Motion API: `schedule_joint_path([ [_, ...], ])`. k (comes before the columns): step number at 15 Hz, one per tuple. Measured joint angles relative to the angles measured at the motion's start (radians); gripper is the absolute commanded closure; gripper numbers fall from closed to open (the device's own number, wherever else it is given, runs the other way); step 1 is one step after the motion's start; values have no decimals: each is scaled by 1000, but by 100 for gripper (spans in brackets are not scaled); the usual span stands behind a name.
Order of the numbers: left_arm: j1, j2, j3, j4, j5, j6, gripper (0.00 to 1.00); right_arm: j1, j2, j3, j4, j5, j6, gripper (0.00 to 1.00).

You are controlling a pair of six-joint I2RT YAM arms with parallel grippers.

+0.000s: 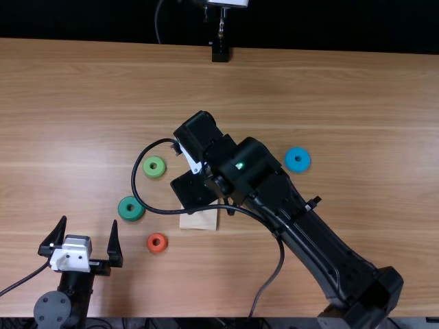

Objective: Build the Hanoi tower: stack the rings onto the peg from bottom to top in this color order: purple, dark blue, light blue, dark green, light green, yellow, orange.

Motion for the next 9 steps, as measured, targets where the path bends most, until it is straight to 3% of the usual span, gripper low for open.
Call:
schedule_joint_path([
  [1, 0, 0, 0, 0, 0, 0, 0, 0, 1, 0, 0, 0, 0, 80],
  [2, 0, 0, 0, 0, 0, 0, 0, 0, 1, 0, -2, 0, 0, 55],
  [3, 0, 0, 0, 0, 0, 0, 0, 0, 1, 0, -1, 0, 0, 15],
  [4, 0, 0, 0, 0, 0, 0, 0, 0, 1, 0, -4, 0, 0, 0],
  [9, 0, 0, 0, 0, 0, 0, 0, 0, 1, 0, -2, 0, 0, 0],
])
